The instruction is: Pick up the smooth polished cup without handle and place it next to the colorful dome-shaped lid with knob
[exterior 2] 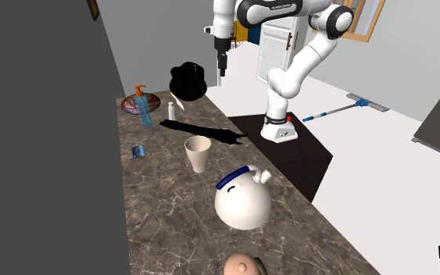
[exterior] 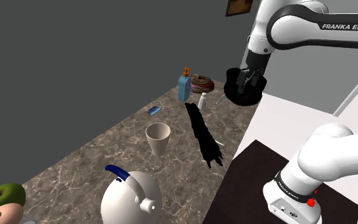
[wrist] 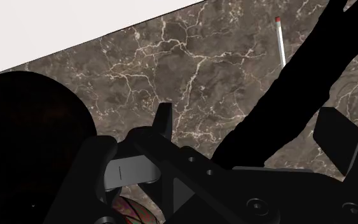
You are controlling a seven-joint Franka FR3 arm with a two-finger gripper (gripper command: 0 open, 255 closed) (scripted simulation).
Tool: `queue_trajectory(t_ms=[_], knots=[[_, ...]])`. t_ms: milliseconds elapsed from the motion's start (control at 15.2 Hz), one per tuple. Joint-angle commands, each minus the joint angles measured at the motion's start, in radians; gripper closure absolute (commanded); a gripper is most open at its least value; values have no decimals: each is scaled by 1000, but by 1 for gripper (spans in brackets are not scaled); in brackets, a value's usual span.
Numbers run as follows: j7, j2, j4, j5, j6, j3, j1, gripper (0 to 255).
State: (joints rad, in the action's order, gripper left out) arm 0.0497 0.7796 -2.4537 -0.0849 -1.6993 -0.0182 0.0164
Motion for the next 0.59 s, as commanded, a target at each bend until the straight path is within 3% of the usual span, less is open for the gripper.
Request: queue_trajectory(t_ms=[0, 528], knots=[[0, 0, 0, 0, 0, 0, 0, 0], [203, -132, 14, 86, -112, -173, -58, 0]])
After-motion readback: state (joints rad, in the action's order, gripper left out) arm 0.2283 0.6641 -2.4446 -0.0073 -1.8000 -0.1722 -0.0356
